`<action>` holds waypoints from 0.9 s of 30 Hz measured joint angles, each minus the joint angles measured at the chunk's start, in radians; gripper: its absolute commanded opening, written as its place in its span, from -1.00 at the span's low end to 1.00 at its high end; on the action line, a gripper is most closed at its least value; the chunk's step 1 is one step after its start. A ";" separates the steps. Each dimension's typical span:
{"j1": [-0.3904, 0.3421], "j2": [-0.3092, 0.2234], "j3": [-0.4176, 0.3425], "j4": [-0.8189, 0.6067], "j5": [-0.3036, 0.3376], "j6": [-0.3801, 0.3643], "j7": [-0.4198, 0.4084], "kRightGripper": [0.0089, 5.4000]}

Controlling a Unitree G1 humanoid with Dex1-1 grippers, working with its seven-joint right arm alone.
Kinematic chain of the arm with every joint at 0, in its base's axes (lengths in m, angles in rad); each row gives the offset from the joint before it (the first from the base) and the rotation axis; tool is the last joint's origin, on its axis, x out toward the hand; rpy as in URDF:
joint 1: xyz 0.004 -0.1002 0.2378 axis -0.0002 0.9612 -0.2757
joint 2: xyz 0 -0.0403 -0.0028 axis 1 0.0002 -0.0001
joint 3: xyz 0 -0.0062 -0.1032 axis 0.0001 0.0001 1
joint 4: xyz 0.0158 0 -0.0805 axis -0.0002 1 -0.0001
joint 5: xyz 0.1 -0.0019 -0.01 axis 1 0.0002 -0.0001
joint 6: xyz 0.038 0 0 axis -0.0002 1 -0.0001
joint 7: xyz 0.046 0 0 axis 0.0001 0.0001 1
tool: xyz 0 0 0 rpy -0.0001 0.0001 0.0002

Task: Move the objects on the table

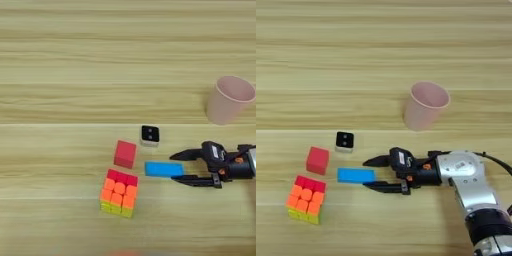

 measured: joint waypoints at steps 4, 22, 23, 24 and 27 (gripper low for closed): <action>-0.001 0.000 0.000 0.004 0.000 -0.001 0.000 -0.41; -0.003 -0.001 -0.013 -0.006 0.026 0.007 0.005 -0.48; -0.003 -0.001 -0.018 -0.012 0.033 0.011 0.007 -0.48; -0.003 -0.002 -0.026 -0.019 0.054 0.024 0.014 -0.48; -0.005 -0.003 -0.045 -0.051 0.100 0.052 0.032 -0.48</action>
